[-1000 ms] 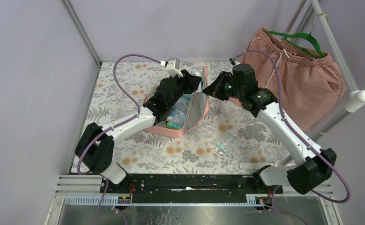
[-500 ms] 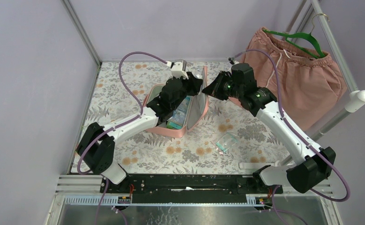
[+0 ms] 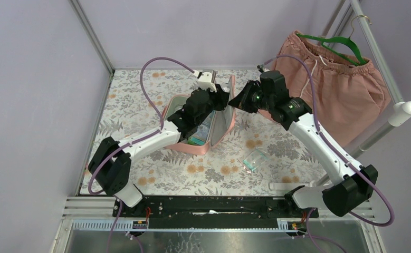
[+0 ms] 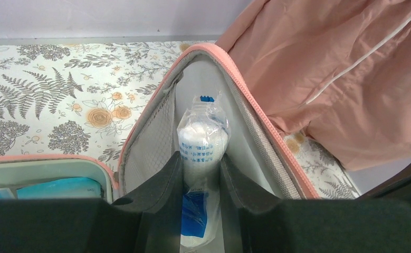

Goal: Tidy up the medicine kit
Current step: Place the medical item at the medicine box.

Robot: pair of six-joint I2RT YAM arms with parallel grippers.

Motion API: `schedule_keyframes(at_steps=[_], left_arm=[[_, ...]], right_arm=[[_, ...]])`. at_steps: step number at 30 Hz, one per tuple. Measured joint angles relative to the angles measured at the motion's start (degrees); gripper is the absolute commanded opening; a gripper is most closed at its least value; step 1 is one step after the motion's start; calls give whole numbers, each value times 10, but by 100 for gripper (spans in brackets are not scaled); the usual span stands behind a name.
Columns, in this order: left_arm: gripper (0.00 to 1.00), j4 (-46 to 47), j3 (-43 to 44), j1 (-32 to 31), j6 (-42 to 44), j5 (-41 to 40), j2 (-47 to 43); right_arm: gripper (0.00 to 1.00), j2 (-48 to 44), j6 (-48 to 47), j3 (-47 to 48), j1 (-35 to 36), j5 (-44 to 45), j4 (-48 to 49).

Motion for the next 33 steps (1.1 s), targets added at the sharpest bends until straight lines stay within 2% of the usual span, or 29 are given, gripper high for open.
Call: schedule_keyframes(at_steps=[15,33], left_arm=[[25,-50,21,-19,77,-5,6],[24,-122,44,-23,106,18,11]], right_arm=[[0,14,-11,28,1,10,-37],[0,17,-20,38,1,16,-57]])
